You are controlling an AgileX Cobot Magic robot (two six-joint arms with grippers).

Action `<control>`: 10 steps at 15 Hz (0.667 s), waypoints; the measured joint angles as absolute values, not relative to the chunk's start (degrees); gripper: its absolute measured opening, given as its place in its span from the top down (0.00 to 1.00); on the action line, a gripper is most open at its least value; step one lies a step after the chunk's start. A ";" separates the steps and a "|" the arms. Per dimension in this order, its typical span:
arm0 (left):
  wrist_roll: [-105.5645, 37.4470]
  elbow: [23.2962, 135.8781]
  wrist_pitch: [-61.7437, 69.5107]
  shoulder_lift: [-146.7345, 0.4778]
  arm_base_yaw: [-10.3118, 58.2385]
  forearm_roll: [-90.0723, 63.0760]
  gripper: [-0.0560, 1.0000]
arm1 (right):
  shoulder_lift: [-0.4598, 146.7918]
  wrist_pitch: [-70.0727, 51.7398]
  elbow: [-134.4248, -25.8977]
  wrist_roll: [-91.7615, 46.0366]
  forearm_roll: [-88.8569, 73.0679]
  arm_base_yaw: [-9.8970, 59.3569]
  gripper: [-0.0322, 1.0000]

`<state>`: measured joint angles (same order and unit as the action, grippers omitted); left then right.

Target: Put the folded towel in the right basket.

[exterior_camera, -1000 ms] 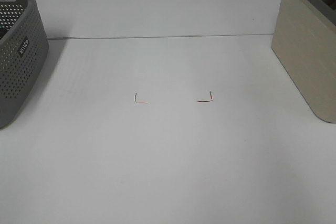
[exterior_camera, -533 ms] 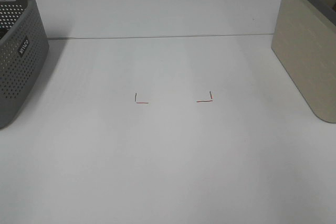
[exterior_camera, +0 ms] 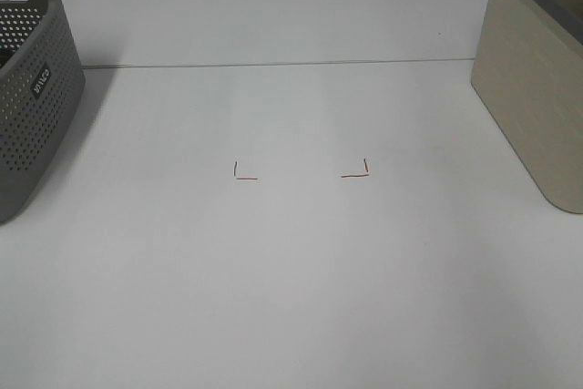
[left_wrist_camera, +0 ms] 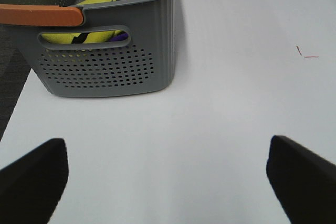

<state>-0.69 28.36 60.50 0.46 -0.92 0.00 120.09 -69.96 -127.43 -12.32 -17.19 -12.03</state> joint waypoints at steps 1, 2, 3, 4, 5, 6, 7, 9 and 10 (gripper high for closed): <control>-0.69 28.36 60.50 0.46 -0.92 0.00 0.02 | 119.46 -69.96 -127.43 -12.32 -17.19 -11.29 0.28; -0.69 28.36 60.50 0.46 -0.92 0.00 0.02 | 118.26 -69.96 -127.43 -12.20 -17.25 -9.34 0.28; -0.69 28.36 60.50 0.46 -0.92 0.00 0.02 | 116.94 -69.96 -127.43 -11.34 -17.25 -6.99 0.27; -0.69 28.36 60.50 0.46 -0.92 0.00 0.02 | 115.85 -69.96 -127.43 -10.89 -17.25 -4.76 0.26; -0.69 28.36 60.50 0.46 -0.92 0.00 0.02 | 114.88 -69.96 -127.43 -9.91 -17.25 -2.86 0.26; -0.69 28.36 60.50 0.46 -0.92 0.00 0.02 | 114.02 -69.96 -127.43 -9.34 -17.25 -1.15 0.26; -0.69 28.36 60.50 0.46 -0.92 0.00 0.02 | 113.10 -69.96 -127.43 -8.31 -16.44 0.34 0.26; -0.69 28.36 60.50 0.46 -0.92 0.00 0.02 | 111.21 -69.96 -126.74 -6.36 -13.41 1.95 0.26; -0.69 28.36 60.50 0.46 -0.92 0.00 0.02 | 108.29 -69.90 -123.07 -5.61 -12.03 2.12 0.26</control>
